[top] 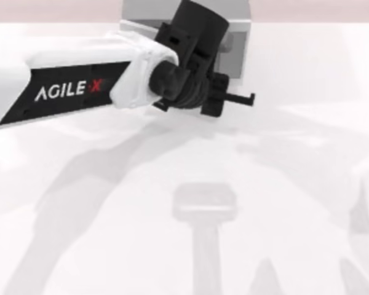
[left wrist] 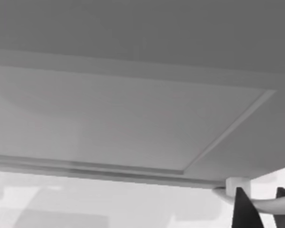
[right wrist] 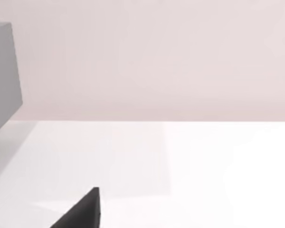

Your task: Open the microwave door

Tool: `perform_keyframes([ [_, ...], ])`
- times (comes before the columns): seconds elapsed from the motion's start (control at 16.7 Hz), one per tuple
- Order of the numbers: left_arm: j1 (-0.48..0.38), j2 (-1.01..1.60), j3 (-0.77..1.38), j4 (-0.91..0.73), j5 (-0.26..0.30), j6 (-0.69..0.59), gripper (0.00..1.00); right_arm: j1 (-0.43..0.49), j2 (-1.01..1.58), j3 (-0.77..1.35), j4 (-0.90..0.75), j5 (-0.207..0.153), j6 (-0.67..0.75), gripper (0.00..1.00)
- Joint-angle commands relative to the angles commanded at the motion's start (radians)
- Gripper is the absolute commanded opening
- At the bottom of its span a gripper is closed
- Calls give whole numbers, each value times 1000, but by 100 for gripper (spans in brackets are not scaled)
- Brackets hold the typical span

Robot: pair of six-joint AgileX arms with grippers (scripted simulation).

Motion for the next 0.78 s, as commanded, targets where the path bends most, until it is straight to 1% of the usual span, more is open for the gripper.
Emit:
perform_keyframes([
  [0.48,0,0,0,0,0,0,0,0,0,0,0,0,0,100],
  [0.54,-9,2,4,0,8,-6,0,0,0,0,0,0,0,100],
  [0.78,4,-18,-22,14,23,22,0,0,0,0,0,0,0,100],
])
